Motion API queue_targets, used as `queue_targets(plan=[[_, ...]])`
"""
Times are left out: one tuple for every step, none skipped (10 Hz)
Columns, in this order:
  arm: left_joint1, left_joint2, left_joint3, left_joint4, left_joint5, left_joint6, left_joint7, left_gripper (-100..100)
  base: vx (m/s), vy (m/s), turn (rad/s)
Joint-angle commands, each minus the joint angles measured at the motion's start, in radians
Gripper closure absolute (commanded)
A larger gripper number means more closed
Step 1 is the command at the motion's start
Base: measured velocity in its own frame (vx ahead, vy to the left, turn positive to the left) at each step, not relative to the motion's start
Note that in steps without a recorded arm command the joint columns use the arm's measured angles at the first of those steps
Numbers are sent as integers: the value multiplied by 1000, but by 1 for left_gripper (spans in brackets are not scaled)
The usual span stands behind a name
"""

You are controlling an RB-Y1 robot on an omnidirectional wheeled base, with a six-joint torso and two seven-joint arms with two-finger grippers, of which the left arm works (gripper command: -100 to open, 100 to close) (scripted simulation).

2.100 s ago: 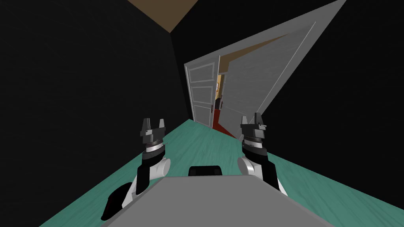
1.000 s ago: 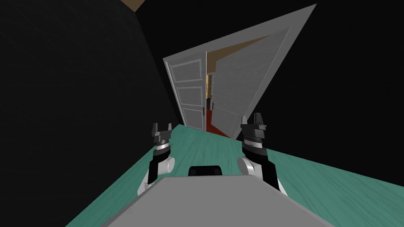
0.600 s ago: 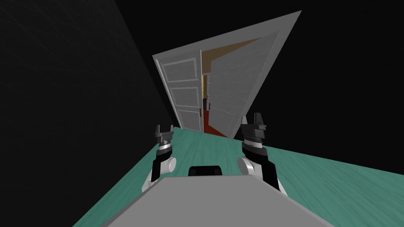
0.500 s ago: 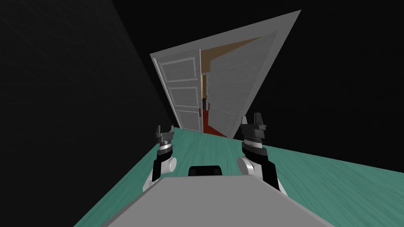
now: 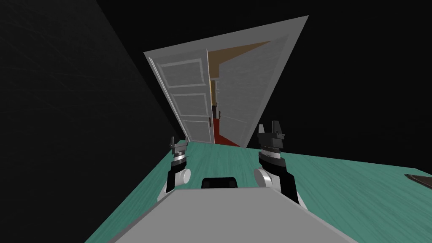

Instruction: Push the door open

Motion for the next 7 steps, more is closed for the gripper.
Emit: queue_targets(plan=[[-8, -1, -5, 31, 17, -7, 23, -100, 78, 48, -173], [-14, 0, -8, 51, 27, -12, 36, -100, 89, 38, -195], [-19, -1, -11, 72, 37, -17, 50, -100, 87, 31, -137], [-25, -1, -13, 92, 48, -21, 64, -100, 86, 36, -133], [-31, -2, -16, 113, 58, -26, 78, -100, 87, 40, -191], [-36, -2, -19, 133, 69, -31, 92, -100, 86, 56, -161], [-42, -3, -22, 154, 79, -36, 106, -100, 91, 61, -176]])
